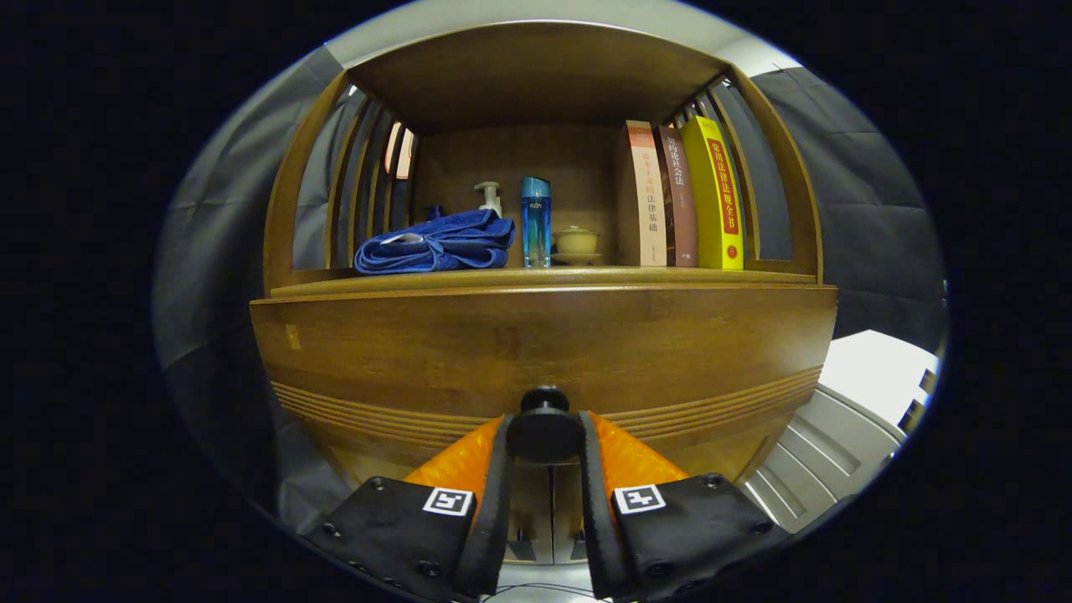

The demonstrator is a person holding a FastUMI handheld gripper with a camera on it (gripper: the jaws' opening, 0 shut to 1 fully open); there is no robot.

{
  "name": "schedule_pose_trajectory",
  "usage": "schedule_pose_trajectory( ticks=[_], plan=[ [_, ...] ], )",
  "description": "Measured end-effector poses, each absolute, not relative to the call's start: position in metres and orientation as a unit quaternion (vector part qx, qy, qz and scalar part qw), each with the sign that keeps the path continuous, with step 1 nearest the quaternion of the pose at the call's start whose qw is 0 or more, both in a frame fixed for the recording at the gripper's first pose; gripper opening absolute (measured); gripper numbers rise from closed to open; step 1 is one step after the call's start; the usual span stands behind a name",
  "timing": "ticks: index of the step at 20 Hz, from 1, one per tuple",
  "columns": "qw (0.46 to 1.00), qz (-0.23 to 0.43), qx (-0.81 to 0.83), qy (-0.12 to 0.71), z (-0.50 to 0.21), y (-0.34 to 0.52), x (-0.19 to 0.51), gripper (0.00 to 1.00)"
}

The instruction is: Pull open the drawer, take out the items inside it, and place them on the countertop above the cabinet.

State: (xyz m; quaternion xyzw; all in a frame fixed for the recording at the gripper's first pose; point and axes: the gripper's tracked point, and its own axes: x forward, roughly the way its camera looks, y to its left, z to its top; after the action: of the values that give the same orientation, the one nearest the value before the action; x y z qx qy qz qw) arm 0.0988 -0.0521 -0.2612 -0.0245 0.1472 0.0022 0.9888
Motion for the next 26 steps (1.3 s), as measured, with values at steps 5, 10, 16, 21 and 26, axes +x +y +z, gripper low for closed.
schedule_pose_trajectory(
  ticks=[5, 10, 16, 21, 26],
  plan=[
    [0.989, 0.007, -0.03, 0.146, -0.254, -0.052, 0.078, 0.39],
    [0.988, 0.008, -0.024, 0.151, -0.247, -0.053, 0.054, 0.39],
    [0.988, 0.008, -0.024, 0.155, -0.24, -0.054, 0.03, 0.39],
    [0.988, 0.011, -0.031, 0.152, -0.233, -0.054, 0.011, 0.38],
    [0.988, 0.014, -0.028, 0.152, -0.229, -0.054, -0.003, 0.38]
  ],
)
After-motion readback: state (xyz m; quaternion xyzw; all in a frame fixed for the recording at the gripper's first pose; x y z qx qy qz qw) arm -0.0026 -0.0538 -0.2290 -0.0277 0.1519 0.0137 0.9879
